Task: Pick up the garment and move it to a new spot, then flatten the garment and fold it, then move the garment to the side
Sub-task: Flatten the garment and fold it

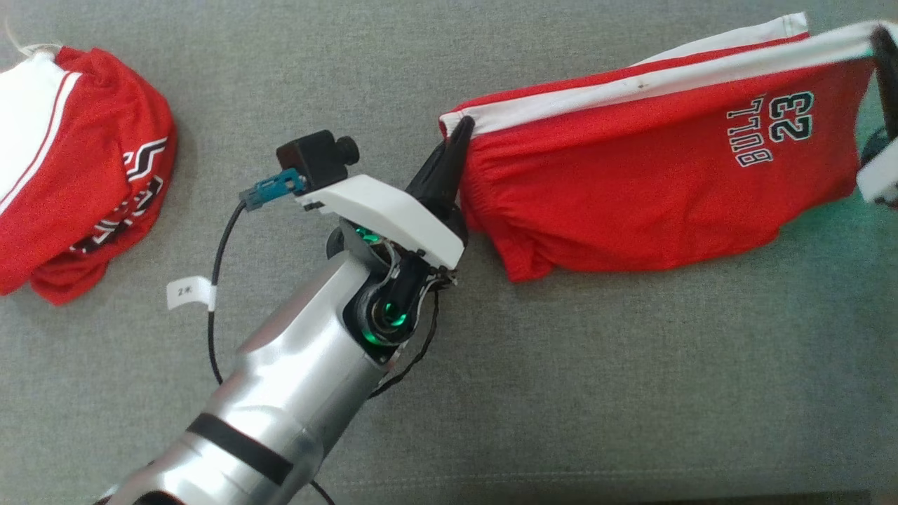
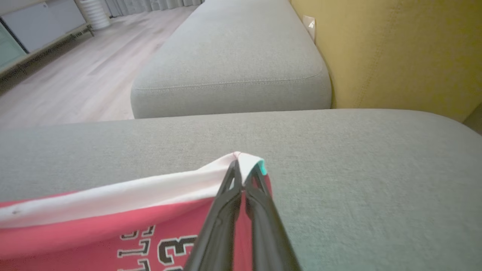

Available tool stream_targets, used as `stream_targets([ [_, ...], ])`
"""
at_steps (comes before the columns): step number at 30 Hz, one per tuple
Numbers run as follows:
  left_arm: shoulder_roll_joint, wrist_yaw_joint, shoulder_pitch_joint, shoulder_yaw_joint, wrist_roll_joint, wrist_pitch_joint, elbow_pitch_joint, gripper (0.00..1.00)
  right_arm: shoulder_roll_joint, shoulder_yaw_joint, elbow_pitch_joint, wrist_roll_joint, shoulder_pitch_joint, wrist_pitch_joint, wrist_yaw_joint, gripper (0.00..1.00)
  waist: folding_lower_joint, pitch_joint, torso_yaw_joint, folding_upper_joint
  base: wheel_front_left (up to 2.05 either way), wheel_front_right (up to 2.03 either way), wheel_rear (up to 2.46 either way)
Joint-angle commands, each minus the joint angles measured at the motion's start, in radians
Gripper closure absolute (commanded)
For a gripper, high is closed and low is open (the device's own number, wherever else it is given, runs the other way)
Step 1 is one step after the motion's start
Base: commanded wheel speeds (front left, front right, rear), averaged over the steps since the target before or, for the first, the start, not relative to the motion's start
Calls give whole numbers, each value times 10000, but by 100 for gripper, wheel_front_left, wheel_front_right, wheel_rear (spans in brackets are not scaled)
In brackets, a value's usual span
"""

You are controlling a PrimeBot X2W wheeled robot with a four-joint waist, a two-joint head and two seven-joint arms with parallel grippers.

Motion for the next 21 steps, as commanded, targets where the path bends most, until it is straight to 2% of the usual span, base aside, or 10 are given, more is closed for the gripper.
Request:
stream_targets([
  [1, 54, 25, -332, 124, -114, -125, -128, 100, -268, 128, -153, 192, -258, -183, 65, 73, -2, 45, 29, 0, 0, 0, 0],
  [2, 54, 22, -441, -4, -221, -152, 1, 80, -244, 205, 70, 274, -439, -315, 65, 34, -2, 57, 42, 0, 0, 0, 0],
  [3, 54, 22, -532, -148, -329, -165, 127, 42, -239, 343, 216, 339, -588, -484, 65, 0, -2, 61, 56, 0, 0, 0, 0],
  [4, 54, 31, -616, -287, -399, -183, 253, 0, -219, 433, 357, 452, -697, -667, 65, 0, -2, 53, 69, 0, 0, 0, 0],
  [7, 54, 29, -741, -555, -483, -289, 568, 0, -291, 795, 604, 797, -715, -1207, 65, 0, -2, -80, 102, 0, 0, 0, 0],
  [8, 54, 103, -784, -638, -70, -385, 760, 0, -450, 1052, 632, 1054, -465, -1573, 65, 0, -2, -244, 123, 0, 0, 0, 0],
  [11, 246, 890, -843, -85, 2390, -431, 671, 0, -824, 1396, 555, 1297, 141, -1990, 65, 0, -2, -461, 142, 0, 0, 0, 0],
  [14, 238, 1512, 160, 1035, 4620, -436, -376, 0, -961, 1354, 683, 1592, 650, -2126, 65, 0, -2, -625, 136, 0, 0, 0, 0],
  [19, 188, 1992, 2192, 2259, 7445, -438, -2249, 0, -933, 1021, 1484, 1476, 897, -2034, 65, 0, -2, -798, 412, 0, 0, 0, 0],
  [21, 174, 2053, 2573, 2462, 7890, -438, -2601, 0, -869, 995, 1671, 1435, 855, -1918, 65, 0, -2, -823, 492, 0, 0, 0, 0],
])
